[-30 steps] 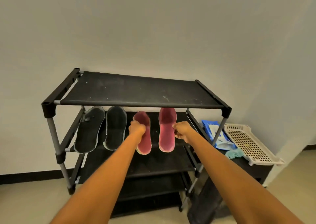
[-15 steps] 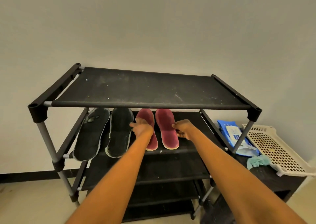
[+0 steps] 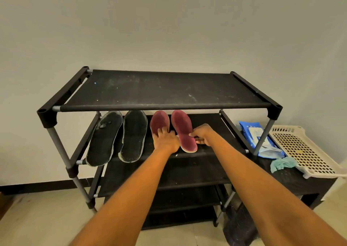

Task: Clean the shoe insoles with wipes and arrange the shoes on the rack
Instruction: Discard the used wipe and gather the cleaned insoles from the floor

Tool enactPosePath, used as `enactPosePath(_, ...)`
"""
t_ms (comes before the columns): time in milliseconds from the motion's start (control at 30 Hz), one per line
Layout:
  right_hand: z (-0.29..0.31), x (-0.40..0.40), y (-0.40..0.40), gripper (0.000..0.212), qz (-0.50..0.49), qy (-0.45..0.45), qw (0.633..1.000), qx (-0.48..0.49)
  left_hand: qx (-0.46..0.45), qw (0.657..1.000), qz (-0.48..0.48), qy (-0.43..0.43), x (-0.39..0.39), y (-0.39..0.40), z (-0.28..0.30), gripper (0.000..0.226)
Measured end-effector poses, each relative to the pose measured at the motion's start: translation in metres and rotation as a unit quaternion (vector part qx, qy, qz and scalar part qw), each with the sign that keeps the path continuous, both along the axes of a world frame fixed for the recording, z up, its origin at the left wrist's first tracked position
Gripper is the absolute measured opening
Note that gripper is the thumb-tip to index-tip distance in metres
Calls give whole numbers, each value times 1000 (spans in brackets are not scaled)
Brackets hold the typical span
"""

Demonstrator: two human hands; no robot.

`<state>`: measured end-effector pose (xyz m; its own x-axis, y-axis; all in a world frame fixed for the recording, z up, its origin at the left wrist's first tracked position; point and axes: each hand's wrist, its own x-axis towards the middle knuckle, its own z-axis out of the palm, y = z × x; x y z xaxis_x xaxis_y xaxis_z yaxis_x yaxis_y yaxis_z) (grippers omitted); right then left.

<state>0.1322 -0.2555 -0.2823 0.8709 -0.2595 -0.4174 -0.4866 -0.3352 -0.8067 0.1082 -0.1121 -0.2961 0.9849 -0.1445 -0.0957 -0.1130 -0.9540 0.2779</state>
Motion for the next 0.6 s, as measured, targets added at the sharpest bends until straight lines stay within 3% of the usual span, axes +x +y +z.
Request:
enactPosePath(233,0,-11,7,22,-6,-35,999,-38,-20,999,-1,-41,-11,5,-7,46)
enactPosePath(300,0,-22,9,14,-35,-89,994,-49,-31,997,-4,-68,-16,5,-5,46)
enactPosePath(467,-2,-78,22,16,-91,-218,969,-76,-107,979,-27,-174,-53,2,-11,41)
enactPosePath(600,-8,-134,40,13,-92,-211,970,-76,-138,966,-42,-216,-110,1,-11,37)
